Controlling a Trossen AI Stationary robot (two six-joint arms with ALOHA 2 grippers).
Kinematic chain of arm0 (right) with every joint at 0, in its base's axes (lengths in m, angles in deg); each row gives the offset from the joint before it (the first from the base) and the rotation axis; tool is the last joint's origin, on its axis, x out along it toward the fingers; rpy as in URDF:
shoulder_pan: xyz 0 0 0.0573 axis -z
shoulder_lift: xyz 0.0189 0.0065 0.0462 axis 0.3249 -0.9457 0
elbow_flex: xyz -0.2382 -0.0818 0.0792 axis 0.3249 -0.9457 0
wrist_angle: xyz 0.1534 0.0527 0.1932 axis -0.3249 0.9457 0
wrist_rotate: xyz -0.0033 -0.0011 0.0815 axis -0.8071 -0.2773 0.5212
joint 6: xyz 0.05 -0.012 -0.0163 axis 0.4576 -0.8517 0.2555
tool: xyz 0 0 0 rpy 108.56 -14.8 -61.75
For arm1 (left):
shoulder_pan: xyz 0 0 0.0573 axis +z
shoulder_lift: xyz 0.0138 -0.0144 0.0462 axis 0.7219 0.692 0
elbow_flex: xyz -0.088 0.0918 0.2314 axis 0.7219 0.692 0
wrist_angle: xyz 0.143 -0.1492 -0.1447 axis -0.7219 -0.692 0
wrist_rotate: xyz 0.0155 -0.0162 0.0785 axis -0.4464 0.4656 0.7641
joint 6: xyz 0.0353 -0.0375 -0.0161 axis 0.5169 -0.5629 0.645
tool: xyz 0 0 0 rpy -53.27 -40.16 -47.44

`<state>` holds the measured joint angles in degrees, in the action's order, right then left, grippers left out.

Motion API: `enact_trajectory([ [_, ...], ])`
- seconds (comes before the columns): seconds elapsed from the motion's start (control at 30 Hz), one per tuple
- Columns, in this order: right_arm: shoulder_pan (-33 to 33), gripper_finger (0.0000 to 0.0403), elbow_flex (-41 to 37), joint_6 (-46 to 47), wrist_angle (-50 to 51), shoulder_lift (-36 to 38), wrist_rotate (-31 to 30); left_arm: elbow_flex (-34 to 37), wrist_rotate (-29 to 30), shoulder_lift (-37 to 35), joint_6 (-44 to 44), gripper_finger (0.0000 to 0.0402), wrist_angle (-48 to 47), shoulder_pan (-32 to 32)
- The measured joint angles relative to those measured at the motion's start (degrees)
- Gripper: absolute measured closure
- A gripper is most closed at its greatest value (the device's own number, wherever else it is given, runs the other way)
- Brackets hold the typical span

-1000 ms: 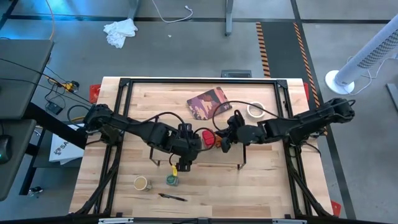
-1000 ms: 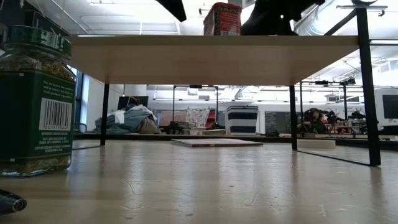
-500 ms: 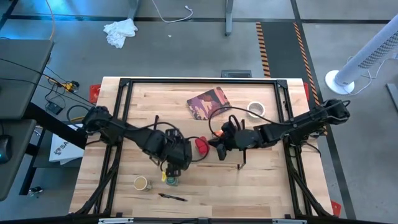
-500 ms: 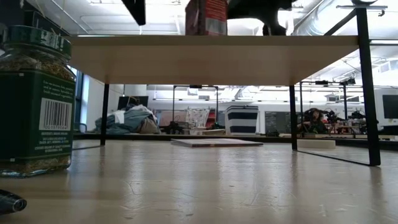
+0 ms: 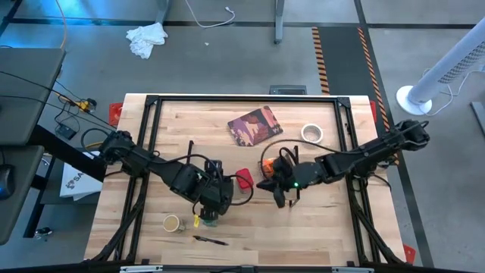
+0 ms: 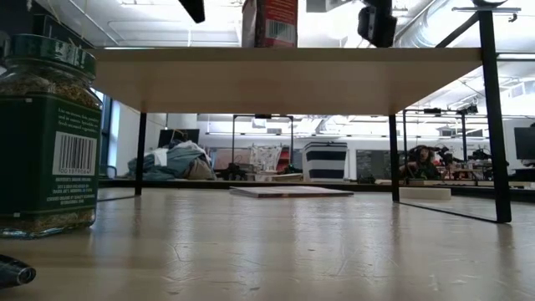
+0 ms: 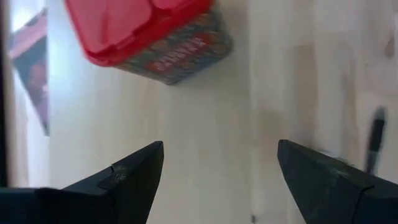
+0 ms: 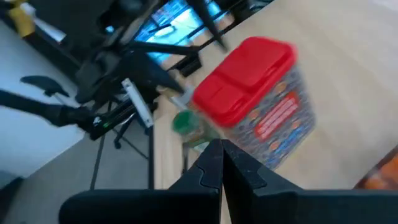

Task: Shelf spices
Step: Remove the red seasoning can from the shelf

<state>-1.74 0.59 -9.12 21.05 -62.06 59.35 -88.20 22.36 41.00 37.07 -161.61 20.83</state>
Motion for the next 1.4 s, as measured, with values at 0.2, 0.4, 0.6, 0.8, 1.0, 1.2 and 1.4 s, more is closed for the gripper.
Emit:
enact_trajectory([
  [0.2, -3.7, 0.0403, 0.0, 2.7, -3.0, -1.4, -2.9, 0.0, 4.4, 0.0, 6.7, 0.0092, 0.4, 1.6],
  [0.4, -4.4, 0.0403, 0.0, 5.4, -4.6, -3.8, -9.1, 0.0, 4.7, 0.0, 14.8, 0.0092, 3.7, 4.8],
  [0.6, -4.5, 0.0403, 0.0, 6.1, -5.2, -4.5, -10.6, 0.0, 3.9, 0.0, 17.6, 0.0092, 5.7, 7.9],
  [0.8, -4.5, 0.0403, 0.0, 7.9, -5.4, -4.5, -12.0, 0.0, -0.5, 0.0, 17.1, 0.0092, 7.3, 9.4],
  [1.0, -4.5, 0.0403, 0.0, 9.6, -7.6, -6.3, -13.3, 0.0, -1.9, 0.0, 14.8, 0.0092, 8.2, 9.0],
  [1.2, -4.9, 0.0403, 0.0, 10.8, -10.0, -9.2, -12.7, 0.0, -1.9, 0.0, 13.8, 0.0092, 8.3, 8.4],
  [1.4, -4.8, 0.0403, 0.0, 11.6, -11.9, -9.7, -13.3, 0.0, -1.9, 0.0, 11.6, 0.0092, 8.3, 8.4],
])
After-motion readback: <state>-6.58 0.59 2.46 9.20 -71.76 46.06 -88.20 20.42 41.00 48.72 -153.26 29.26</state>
